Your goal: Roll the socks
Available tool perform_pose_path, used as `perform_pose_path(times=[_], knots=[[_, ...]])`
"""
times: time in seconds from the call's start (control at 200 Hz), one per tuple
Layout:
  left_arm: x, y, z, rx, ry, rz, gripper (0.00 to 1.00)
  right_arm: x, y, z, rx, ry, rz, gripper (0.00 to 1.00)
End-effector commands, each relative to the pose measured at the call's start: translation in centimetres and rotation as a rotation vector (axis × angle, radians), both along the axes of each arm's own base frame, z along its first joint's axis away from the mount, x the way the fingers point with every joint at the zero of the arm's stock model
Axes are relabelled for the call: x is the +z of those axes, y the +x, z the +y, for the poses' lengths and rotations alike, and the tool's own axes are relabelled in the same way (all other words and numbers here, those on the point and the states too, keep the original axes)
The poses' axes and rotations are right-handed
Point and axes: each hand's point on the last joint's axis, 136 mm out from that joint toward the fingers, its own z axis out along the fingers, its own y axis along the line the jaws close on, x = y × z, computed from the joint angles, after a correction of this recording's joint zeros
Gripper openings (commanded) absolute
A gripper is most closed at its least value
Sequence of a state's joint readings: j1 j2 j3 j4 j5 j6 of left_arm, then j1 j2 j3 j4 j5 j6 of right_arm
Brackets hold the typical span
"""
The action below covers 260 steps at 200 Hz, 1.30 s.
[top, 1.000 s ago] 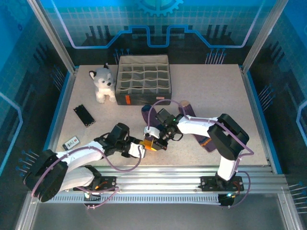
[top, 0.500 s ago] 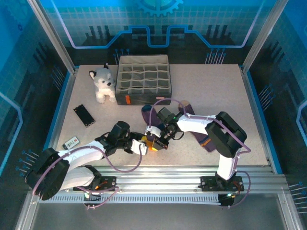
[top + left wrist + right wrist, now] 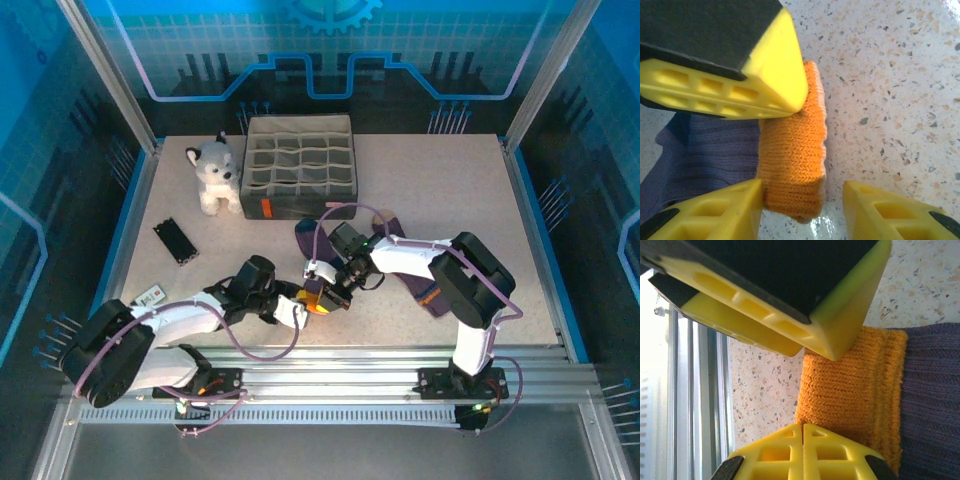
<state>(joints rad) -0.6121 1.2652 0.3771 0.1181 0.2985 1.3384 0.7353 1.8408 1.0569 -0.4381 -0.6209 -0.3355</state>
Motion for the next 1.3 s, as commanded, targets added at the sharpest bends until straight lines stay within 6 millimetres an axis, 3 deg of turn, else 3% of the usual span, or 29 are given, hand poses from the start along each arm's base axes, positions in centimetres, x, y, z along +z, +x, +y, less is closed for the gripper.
perform_pose_path(times=[0.0, 0.215, 0.35, 0.515, 0.56, 0.675, 0.885, 0.971, 1.026, 1.081, 1.296], knots=[[-0.5, -0.3, -0.3, -0.033, 0.012, -0.003, 0.46, 0.6, 0.1, -0.1, -0.014, 0.014, 0.049, 0.0], [-1.4, -0.5, -0.4, -0.046, 0.043, 0.003, 0.42, 0.7, 0.1, -0.1, -0.021, 0.025, 0.074, 0.0], [-1.6, -0.5, -0.3, -0.043, 0.053, 0.016, 0.29, 0.8, 0.3, 0.0, -0.035, 0.036, 0.095, 0.0], [-1.6, -1.1, -0.4, -0.041, 0.062, 0.065, 0.26, 1.1, 0.6, 0.2, -0.075, 0.076, 0.129, 0.0], [-1.3, -1.6, -0.5, -0.045, 0.059, 0.109, 0.15, 1.3, 0.7, 0.2, -0.083, 0.092, 0.135, 0.0], [-0.9, -2.0, -0.7, -0.04, 0.066, 0.182, 0.0, 1.1, 0.7, 0.2, -0.099, 0.103, 0.142, 0.0], [-0.9, -2.0, -0.7, -0.038, 0.066, 0.178, 0.0, 0.6, 0.7, -0.4, -0.103, 0.075, 0.125, 0.0], [-0.9, -1.9, -0.5, -0.033, 0.058, 0.159, 0.12, 0.3, 0.7, -0.6, -0.109, 0.062, 0.108, 0.0], [-1.0, -2.0, -0.4, -0.025, 0.062, 0.164, 0.11, 0.2, 0.9, -0.8, -0.117, 0.052, 0.093, 0.0], [-0.9, -1.9, -0.4, 0.001, 0.065, 0.193, 0.03, 0.1, 1.0, -0.9, -0.125, 0.046, 0.08, 0.0], [-1.0, -2.8, -0.3, -0.006, 0.097, 0.292, 0.0, 1.7, 2.0, -1.4, -0.185, 0.12, -0.064, 0.22]])
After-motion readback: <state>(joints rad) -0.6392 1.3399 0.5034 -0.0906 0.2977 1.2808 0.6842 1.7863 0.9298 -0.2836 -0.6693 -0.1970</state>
